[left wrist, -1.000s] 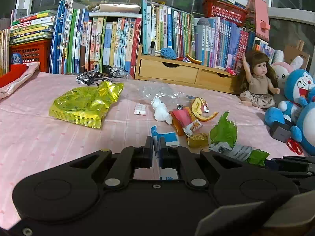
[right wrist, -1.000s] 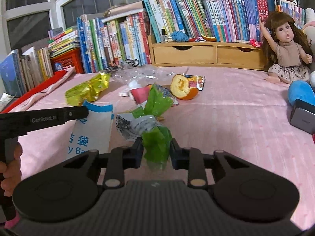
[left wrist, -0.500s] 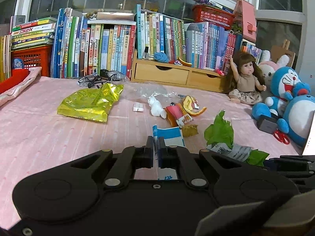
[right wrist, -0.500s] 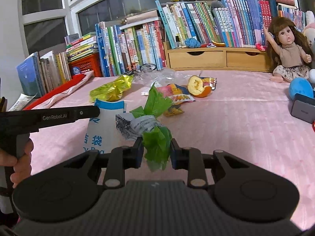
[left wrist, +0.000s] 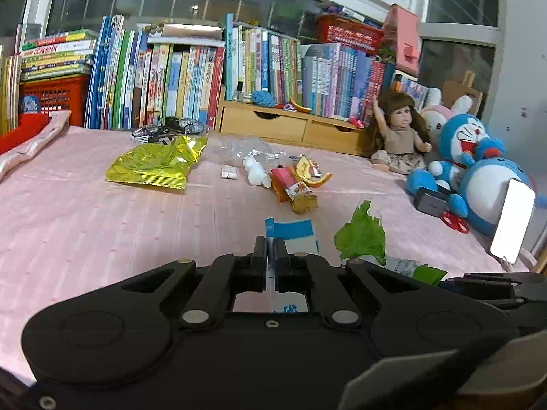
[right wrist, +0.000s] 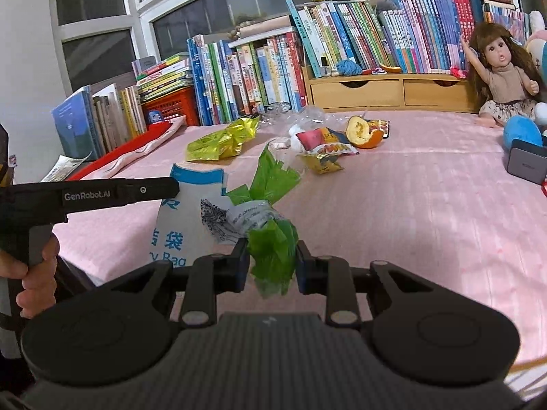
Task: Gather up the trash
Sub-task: 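Carry the paper bag and green wrapper down past the table edge to the trash bag, then open both tools to drop the paper bag and wrapper into the trash bag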
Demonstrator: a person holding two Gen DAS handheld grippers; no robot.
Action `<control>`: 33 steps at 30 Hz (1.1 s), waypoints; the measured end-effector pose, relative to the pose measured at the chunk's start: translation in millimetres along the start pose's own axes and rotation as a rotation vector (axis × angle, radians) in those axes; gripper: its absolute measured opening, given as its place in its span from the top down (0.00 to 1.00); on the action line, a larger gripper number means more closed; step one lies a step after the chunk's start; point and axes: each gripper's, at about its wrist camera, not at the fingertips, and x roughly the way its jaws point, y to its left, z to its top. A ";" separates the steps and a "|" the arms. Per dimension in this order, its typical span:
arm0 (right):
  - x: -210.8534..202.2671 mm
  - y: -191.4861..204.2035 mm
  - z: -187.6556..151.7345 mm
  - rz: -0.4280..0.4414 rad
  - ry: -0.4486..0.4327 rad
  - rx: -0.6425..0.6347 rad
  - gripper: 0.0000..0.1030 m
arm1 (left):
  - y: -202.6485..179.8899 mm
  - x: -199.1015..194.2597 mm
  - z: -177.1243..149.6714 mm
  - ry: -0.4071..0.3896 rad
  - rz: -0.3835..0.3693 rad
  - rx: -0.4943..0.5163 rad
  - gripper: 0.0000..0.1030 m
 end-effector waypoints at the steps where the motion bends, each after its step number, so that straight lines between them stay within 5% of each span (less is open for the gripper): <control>1: -3.3 2.4 -3.8 0.004 0.002 0.000 0.69 | -1.3 -5.1 -2.1 -0.001 0.000 0.007 0.97; 15: -46.1 26.8 -62.6 0.033 0.078 0.047 0.69 | -7.9 -73.2 -57.4 0.087 -0.051 0.038 0.97; 22: -44.6 31.9 -83.6 0.015 0.154 0.023 0.69 | -7.3 -70.8 -82.2 0.175 -0.040 0.037 0.97; 33: -31.0 33.9 -108.8 0.018 0.297 0.016 0.68 | -10.4 -66.7 -90.0 0.208 -0.034 0.067 0.96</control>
